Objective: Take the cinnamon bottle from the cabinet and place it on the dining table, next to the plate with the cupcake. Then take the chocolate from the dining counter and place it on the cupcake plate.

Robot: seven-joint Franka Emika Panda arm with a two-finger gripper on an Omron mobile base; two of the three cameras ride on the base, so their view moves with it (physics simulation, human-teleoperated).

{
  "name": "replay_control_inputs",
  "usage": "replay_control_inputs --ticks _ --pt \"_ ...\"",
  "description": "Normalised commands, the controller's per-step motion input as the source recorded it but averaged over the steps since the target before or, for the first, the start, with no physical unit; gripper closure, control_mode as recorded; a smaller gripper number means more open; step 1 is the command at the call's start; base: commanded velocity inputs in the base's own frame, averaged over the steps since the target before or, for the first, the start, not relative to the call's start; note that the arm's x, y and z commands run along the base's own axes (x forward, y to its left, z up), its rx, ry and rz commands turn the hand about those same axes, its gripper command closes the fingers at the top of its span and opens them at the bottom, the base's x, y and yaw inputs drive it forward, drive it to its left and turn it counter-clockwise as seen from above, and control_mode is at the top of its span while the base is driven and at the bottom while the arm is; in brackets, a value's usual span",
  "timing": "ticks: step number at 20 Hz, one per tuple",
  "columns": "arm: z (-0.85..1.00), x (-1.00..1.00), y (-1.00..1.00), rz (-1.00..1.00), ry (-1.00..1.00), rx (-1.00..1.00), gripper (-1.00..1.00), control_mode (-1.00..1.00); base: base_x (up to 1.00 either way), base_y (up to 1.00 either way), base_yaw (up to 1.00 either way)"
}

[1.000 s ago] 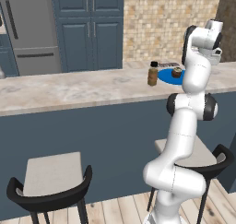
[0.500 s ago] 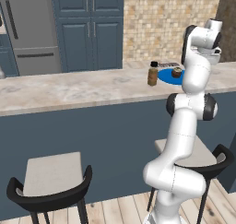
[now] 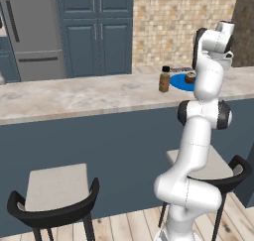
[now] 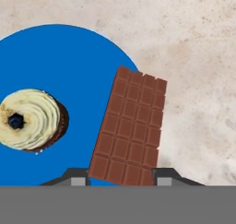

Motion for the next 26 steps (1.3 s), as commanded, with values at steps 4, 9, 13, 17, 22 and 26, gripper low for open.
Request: replay_control_inputs --ticks 4,9,13,17,22,26 --pt "-0.09 0.00 0.08 -0.02 0.00 0.00 1.00 -1.00 0.00 0.00 0.00" --pt "-0.12 0.01 0.11 -0.03 0.00 0.00 1.00 -1.00 0.00 0.00 0.00" --pt "-0.15 0.05 0.05 -0.01 0.00 0.00 1.00 -1.00 0.00 0.00 0.00" --pt "-0.19 0.00 0.02 -0.01 0.00 0.00 1.00 -1.00 0.00 0.00 0.00" --pt "-0.19 0.00 0.01 0.00 0.00 0.00 1.00 -1.00 0.00 0.00 0.00" --pt "-0.08 0.00 0.04 0.00 0.00 0.00 1.00 -1.00 0.00 0.00 0.00"
